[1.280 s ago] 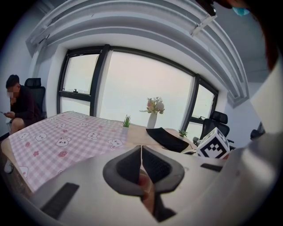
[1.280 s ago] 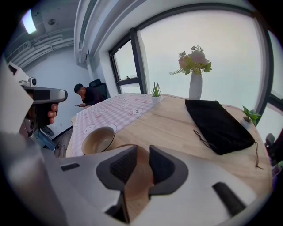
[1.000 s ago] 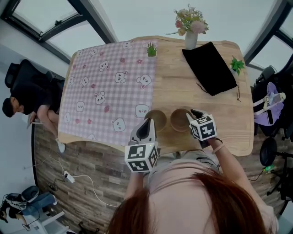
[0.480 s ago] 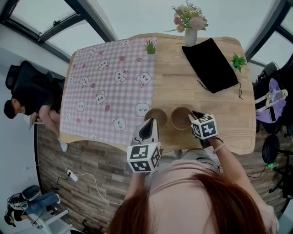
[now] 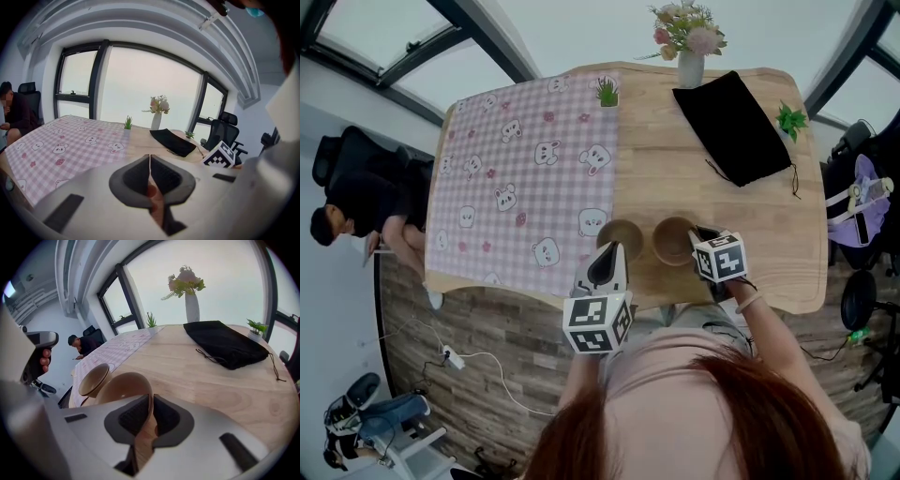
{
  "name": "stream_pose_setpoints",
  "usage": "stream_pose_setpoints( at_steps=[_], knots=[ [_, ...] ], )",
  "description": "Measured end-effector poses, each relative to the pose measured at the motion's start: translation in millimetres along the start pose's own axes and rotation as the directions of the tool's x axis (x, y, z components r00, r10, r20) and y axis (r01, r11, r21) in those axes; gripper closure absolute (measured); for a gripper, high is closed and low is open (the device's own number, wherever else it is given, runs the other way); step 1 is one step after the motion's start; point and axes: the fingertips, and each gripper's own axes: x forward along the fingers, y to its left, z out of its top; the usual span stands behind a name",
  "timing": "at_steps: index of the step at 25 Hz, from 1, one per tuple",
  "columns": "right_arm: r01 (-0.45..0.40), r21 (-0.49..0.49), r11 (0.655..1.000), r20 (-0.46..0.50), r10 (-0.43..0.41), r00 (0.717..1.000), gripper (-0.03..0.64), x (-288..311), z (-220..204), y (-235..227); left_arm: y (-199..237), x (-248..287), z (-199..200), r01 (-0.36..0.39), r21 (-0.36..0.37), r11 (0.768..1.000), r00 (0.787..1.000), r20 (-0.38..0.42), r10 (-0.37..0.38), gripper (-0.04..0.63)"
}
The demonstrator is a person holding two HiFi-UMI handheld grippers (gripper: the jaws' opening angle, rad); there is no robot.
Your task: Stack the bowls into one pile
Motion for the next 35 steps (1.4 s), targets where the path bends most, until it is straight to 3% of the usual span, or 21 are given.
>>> stream_pose_setpoints(
  at_steps=[7, 35],
  knots=[
    [-0.015, 0.056, 0.998, 0.024, 0.013, 1.0, 0.6, -4, 5, -4, -3, 3, 4, 0.013, 0.004, 1.0, 1.0, 0.013, -0.013, 0.583],
    [-0.07, 0.035, 0.997, 0.115, 0.065, 0.991, 0.601, -27, 51, 15, 12, 2, 19, -0.018, -0.039, 0.999, 0.997, 0.08, 0.021, 0.583]
  ],
)
